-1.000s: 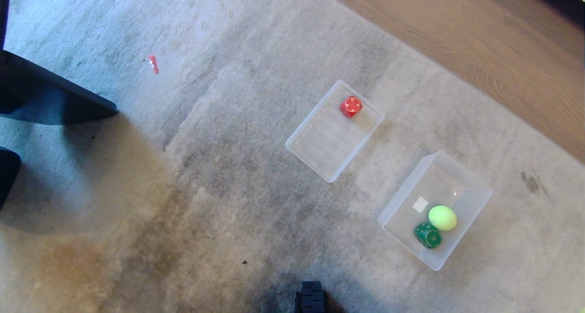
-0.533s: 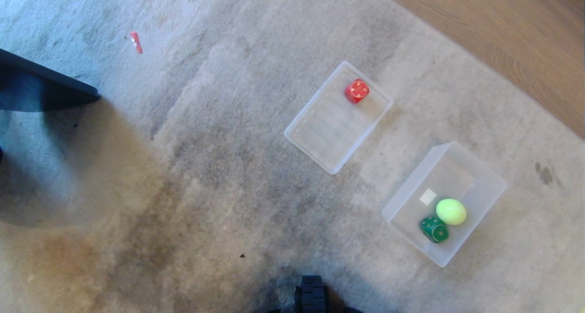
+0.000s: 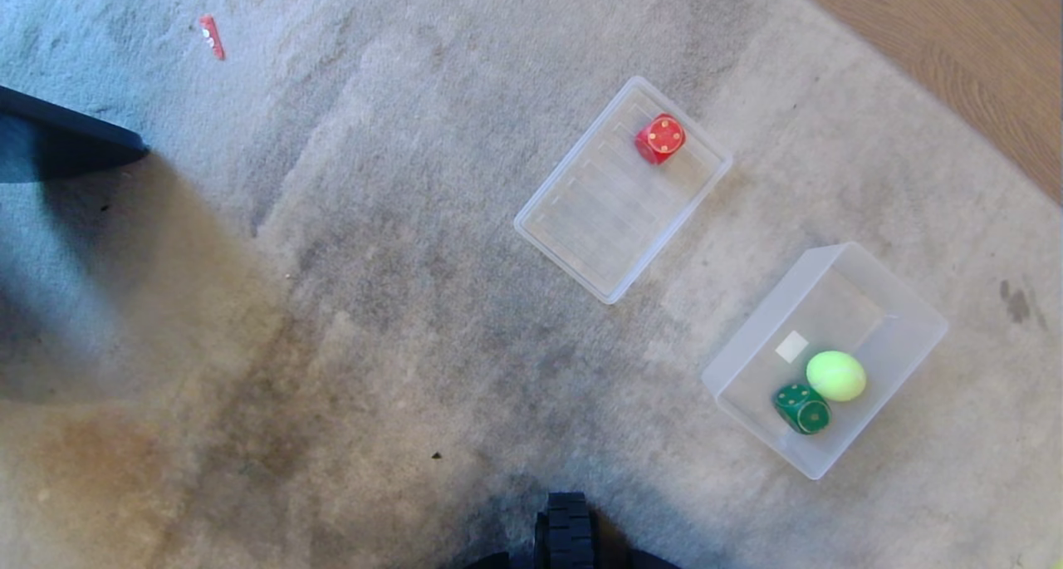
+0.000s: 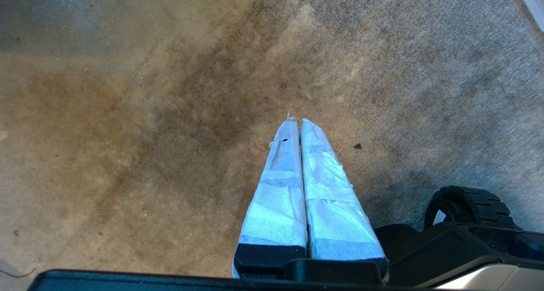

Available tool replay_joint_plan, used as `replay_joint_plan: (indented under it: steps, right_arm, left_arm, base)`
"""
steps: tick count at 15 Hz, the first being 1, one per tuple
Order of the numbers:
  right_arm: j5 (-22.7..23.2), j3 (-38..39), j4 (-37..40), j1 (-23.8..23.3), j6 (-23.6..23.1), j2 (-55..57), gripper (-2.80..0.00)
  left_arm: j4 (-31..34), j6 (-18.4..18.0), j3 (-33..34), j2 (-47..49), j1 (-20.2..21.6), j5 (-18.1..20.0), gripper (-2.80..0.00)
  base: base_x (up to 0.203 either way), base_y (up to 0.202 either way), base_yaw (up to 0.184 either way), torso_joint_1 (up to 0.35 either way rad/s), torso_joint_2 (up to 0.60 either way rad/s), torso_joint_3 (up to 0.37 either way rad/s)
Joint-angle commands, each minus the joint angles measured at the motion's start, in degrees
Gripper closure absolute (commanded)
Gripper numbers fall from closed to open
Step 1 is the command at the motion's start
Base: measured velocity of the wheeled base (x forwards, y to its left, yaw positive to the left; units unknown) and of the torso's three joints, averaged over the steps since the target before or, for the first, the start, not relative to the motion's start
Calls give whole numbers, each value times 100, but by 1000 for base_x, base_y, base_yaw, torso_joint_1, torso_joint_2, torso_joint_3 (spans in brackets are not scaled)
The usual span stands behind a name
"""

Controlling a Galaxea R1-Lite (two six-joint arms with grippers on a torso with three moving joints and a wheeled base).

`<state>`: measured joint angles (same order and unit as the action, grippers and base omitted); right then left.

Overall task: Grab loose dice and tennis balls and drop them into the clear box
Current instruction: Put the toys in the box

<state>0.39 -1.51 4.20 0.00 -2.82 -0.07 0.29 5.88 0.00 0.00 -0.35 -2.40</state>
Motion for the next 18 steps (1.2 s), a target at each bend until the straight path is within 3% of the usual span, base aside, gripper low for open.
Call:
replay_joint_plan:
  steps: [1,4,7,12,16,18]
  right_arm:
    - [-222,-227,4,-18,132,36,0]
    - [-436,-1051,56,-21,544,1067,0]
    - [-557,-1821,-316,-61,1208,3256,0]
    - [-868,-2356,-2935,-56,2173,6753,0]
    - [-997,-2514,-5209,552,2825,8650,0]
    - [-1026,-2519,-5633,828,3140,9082,0]
  left_arm:
    - [-3,19,0,0,0,-6,0]
    - [5,19,0,0,0,-6,0]
    - [-3,19,0,0,0,-6,0]
    - [-3,19,0,0,0,-6,0]
    - [-3,19,0,0,0,-6,0]
    - [-1,19,0,0,0,-6,0]
  base:
    - [0,0,0,2,4,-34]
    - [0,0,0,0,0,0]
    - [0,0,0,0,0,0]
    - [0,0,0,0,0,0]
    - [0,0,0,0,0,0]
    - [0,0,0,0,0,0]
